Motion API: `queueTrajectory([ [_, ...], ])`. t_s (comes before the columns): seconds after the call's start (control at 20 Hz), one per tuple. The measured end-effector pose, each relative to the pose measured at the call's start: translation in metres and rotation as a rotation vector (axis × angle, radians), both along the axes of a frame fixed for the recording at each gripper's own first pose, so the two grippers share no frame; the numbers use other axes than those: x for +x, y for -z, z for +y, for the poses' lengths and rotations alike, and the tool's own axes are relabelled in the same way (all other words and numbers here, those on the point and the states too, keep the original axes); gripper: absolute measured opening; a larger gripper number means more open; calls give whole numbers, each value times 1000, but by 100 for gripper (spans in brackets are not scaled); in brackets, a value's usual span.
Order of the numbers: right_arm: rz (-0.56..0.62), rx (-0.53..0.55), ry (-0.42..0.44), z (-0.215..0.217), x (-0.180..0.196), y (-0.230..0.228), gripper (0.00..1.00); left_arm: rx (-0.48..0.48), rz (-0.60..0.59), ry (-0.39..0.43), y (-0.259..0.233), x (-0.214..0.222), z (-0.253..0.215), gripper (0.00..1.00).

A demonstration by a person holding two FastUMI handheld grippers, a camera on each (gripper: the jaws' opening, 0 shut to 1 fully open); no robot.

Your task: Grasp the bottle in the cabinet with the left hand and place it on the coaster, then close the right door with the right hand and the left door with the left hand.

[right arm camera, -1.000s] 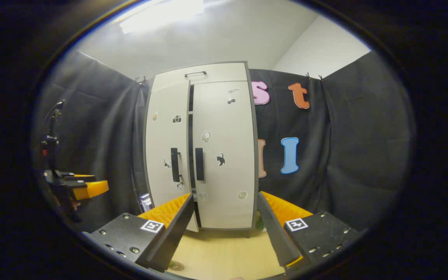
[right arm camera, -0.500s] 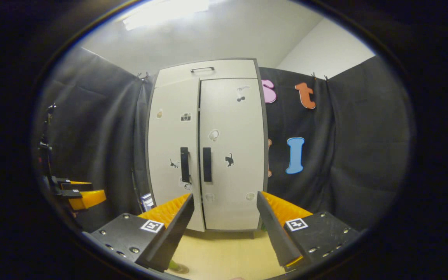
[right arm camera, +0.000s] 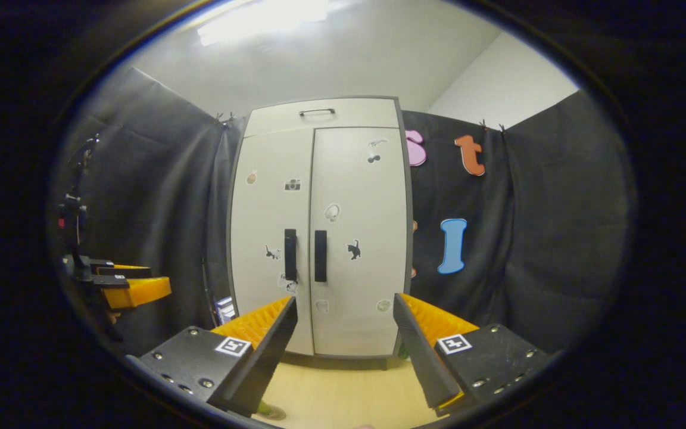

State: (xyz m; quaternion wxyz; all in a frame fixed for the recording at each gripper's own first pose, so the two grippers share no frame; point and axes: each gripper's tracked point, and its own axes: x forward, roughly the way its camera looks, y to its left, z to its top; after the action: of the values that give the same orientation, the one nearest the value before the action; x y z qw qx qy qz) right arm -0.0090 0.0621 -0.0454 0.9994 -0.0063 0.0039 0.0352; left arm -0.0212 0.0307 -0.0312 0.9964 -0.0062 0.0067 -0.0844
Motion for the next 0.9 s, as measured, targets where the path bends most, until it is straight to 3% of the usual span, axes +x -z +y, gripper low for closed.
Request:
queueTrajectory([
  [0.5, -45, -9, 10, 12, -8, -20, 98, 20, -64, 72, -11, -14, -7, 92],
  [0.9, -46, -35, 36, 32, -21, -3, 98, -1, -50, 100, -2, -16, -3, 91],
])
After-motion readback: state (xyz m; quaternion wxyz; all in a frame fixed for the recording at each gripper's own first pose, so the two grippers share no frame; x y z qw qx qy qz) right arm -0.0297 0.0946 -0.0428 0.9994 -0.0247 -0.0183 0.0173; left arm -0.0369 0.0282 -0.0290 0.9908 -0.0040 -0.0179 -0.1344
